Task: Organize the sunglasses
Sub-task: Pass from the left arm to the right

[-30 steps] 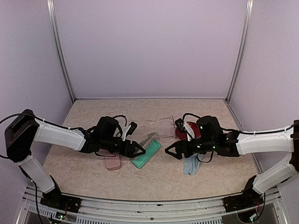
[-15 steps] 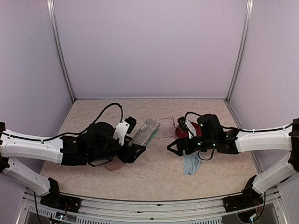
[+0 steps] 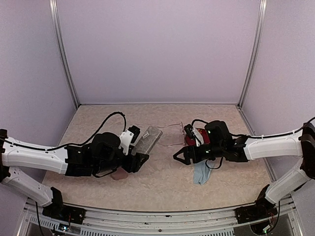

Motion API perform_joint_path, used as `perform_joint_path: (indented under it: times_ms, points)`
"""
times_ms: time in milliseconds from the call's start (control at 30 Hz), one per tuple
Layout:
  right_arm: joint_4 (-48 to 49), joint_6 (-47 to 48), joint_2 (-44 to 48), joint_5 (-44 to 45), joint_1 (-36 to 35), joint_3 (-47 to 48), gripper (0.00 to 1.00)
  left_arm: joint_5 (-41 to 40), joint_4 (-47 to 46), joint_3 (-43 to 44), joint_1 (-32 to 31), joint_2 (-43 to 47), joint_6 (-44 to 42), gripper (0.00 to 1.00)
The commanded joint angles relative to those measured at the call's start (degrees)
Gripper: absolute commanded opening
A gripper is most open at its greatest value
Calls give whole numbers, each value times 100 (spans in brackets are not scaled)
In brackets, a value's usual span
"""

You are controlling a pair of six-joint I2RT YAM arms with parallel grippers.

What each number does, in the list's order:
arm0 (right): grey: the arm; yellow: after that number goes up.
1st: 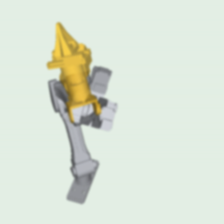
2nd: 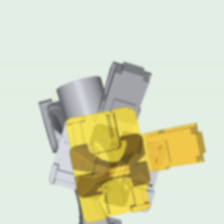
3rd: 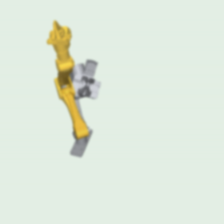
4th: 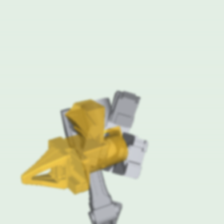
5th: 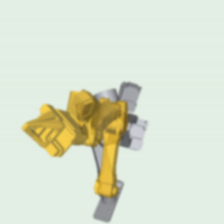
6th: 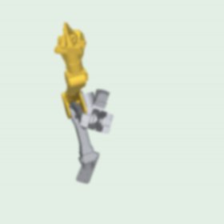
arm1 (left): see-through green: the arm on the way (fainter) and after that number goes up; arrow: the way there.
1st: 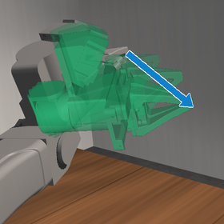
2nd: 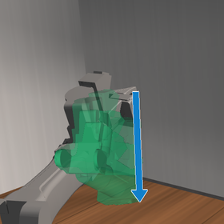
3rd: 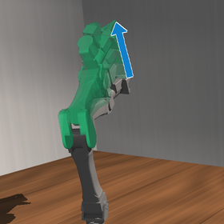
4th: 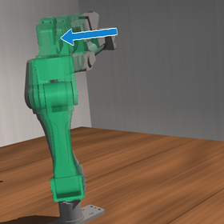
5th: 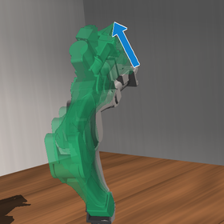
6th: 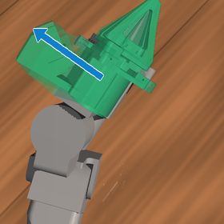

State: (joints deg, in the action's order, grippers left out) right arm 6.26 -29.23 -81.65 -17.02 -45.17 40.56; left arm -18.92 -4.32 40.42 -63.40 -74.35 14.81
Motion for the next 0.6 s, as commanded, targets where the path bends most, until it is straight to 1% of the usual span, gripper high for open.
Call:
perform_joint_path:
  times_ms: [0, 67, 100, 233, 367, 567]
  points:
    - [963, -324, -128, -547, 52, -136, 79, 1490, -1501, -608, 664, 385, 980, 0]
    - [1432, -509, -160, -701, 37, -217, 79, 1985, -2261, -1072, 912, 590, 1500, 0]
    - [1612, -592, -173, -736, 20, -241, 79, 2073, -2484, -1170, 966, 661, 1666, 0]
    - [2292, -897, -306, -754, -126, -278, 80, 2205, -3014, -1378, 978, 763, 1990, 0]
    - [2473, -1052, -663, -578, -297, -71, 80, 2428, -3690, -1623, 978, 752, 2393, 0]
    - [3045, -1287, -1065, -723, -462, 94, 80, 2621, -4304, -1756, 978, 683, 2755, 0]
